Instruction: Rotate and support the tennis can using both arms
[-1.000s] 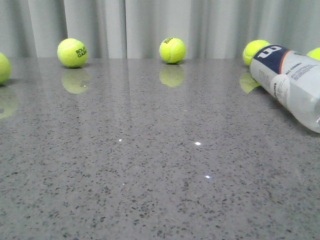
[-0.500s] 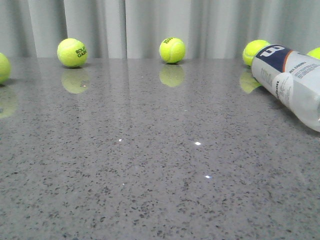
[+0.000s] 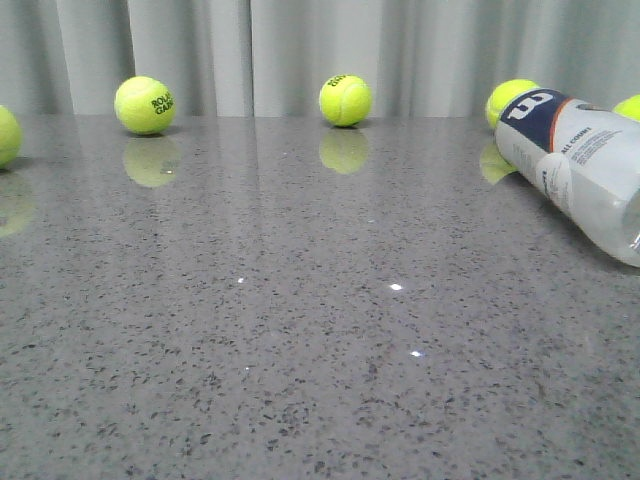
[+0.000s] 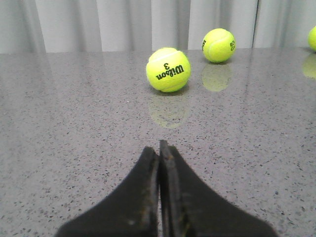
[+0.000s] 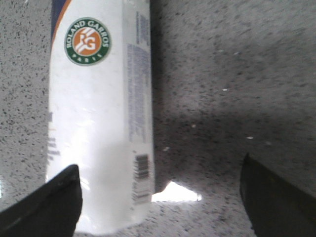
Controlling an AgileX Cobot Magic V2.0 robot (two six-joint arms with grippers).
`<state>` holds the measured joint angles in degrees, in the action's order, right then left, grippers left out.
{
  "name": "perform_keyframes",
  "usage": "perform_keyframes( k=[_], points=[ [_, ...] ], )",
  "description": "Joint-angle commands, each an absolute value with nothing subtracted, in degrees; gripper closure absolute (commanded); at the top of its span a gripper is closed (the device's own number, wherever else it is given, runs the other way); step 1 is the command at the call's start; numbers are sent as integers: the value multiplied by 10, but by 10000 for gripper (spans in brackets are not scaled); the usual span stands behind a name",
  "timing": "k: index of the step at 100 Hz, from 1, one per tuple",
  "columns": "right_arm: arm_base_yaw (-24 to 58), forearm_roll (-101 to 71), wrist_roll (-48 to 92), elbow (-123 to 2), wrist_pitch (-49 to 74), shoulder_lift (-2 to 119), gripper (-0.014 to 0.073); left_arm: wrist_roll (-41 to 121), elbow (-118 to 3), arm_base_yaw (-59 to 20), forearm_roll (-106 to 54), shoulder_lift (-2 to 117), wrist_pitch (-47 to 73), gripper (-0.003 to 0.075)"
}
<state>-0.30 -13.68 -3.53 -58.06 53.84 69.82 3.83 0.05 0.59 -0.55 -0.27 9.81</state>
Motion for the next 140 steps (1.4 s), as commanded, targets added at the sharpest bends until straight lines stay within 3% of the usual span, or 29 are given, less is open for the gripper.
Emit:
perform_keyframes(
  k=[1,42,49,68,82,96,123,140],
  points=[
    [-5,-170,-29,-611,530,716,-48,33,26,6,-6,-22,55,739],
    [-5,-256,26,-625,508,824,-41,33,26,6,-6,-22,55,739],
    [-5,-256,28,-625,508,832,19,33,26,6,-6,-22,55,739],
    [-5,-255,43,-628,515,833,317,33,26,6,-6,-22,55,739],
    [6,-255,102,-663,551,833,340,33,26,6,-6,-22,55,739],
    [44,-233,228,-714,583,833,340,33,26,6,-6,-22,55,739],
    [167,-200,667,-735,540,838,340,33,26,6,-6,-22,55,739],
    [214,-201,778,-735,488,859,340,33,26,6,-6,-22,55,739]
  ],
)
